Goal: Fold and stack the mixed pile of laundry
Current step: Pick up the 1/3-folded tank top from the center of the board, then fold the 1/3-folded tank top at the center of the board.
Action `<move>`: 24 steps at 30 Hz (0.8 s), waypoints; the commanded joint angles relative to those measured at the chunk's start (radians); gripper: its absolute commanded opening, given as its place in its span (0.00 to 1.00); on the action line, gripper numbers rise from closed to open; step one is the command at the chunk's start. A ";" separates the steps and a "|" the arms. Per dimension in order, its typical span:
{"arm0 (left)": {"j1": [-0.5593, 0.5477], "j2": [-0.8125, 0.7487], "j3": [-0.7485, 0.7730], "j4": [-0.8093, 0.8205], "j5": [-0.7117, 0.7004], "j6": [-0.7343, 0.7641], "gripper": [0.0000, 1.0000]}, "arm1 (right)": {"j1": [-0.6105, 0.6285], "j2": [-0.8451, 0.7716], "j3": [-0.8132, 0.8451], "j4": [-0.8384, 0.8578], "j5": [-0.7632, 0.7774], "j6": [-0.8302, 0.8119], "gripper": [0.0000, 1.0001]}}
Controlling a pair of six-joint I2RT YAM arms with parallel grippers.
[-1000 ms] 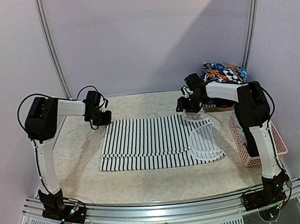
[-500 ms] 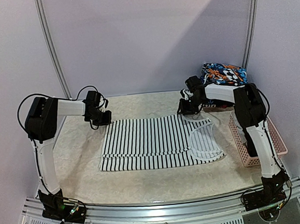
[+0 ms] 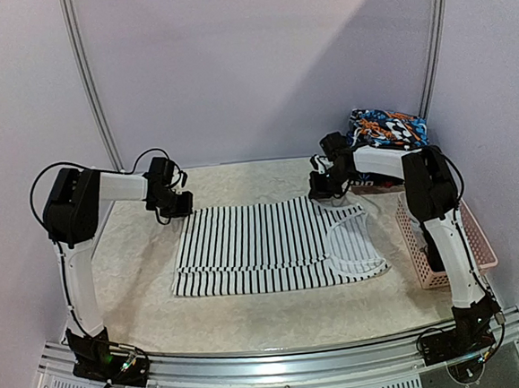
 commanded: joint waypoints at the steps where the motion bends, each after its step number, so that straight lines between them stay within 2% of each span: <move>1: -0.011 -0.016 0.004 -0.013 0.012 0.012 0.00 | -0.003 0.028 0.013 -0.020 0.000 -0.016 0.00; 24: -0.014 -0.076 -0.010 -0.014 0.032 -0.004 0.00 | -0.003 -0.097 -0.055 -0.009 0.005 -0.072 0.00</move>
